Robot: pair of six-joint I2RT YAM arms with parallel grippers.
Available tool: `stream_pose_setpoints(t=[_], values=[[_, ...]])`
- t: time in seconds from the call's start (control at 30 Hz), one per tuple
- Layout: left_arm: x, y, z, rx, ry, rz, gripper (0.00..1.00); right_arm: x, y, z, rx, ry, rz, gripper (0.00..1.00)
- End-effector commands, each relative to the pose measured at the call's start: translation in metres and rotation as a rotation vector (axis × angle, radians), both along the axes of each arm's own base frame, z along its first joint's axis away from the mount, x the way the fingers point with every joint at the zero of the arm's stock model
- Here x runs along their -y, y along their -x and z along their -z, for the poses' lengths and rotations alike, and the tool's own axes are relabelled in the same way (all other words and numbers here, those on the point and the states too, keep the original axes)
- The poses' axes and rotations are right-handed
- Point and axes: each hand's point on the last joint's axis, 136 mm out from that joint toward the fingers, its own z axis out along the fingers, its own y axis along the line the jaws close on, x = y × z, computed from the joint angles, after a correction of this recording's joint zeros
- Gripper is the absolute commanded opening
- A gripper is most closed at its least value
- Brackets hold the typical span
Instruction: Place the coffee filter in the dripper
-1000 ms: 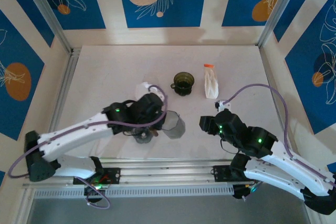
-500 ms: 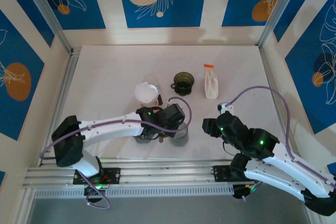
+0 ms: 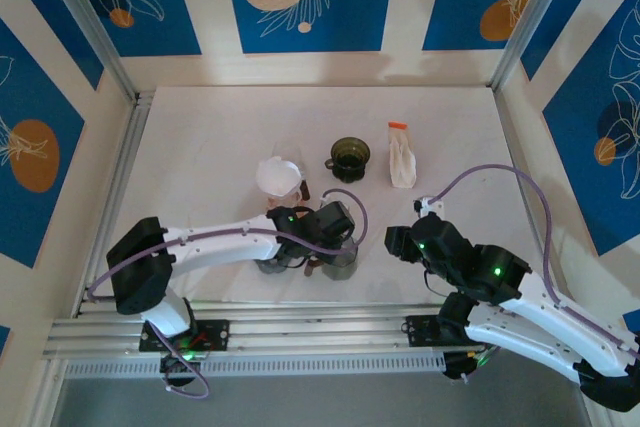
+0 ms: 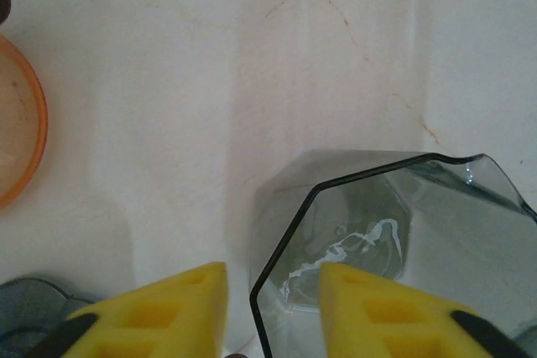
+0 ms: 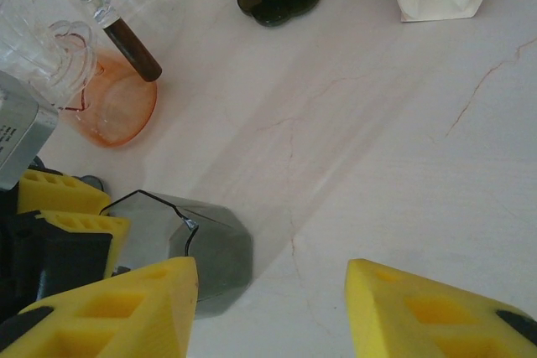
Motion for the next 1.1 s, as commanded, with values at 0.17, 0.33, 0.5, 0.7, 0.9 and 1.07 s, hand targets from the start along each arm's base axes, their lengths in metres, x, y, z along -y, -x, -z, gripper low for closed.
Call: stream_pose_setpoints(t=[0.17, 0.33, 0.5, 0.7, 0.9, 1.07], values=[[-0.013, -0.004, -0.074, 0.097, 0.169, -0.041, 0.59, -0.009, 0.003, -0.002, -0.009, -0.042, -0.035, 0.55], [-0.063, 0.006, -0.094, 0.091, 0.245, -0.136, 0.67, -0.033, 0.007, 0.009, -0.066, -0.081, -0.131, 0.60], [-0.135, 0.011, -0.089, 0.088, 0.259, -0.293, 0.76, -0.071, 0.011, 0.018, -0.144, -0.108, -0.284, 0.60], [-0.187, 0.024, -0.083, 0.107, 0.321, -0.419, 0.98, -0.131, 0.009, 0.010, -0.162, -0.079, -0.484, 0.59], [-0.203, 0.028, -0.088, 0.142, 0.364, -0.465, 1.00, -0.192, 0.001, 0.012, -0.151, -0.028, -0.577, 0.59], [-0.218, 0.031, -0.100, 0.201, 0.414, -0.485, 1.00, -0.228, -0.017, 0.025, -0.157, 0.039, -0.583, 0.57]])
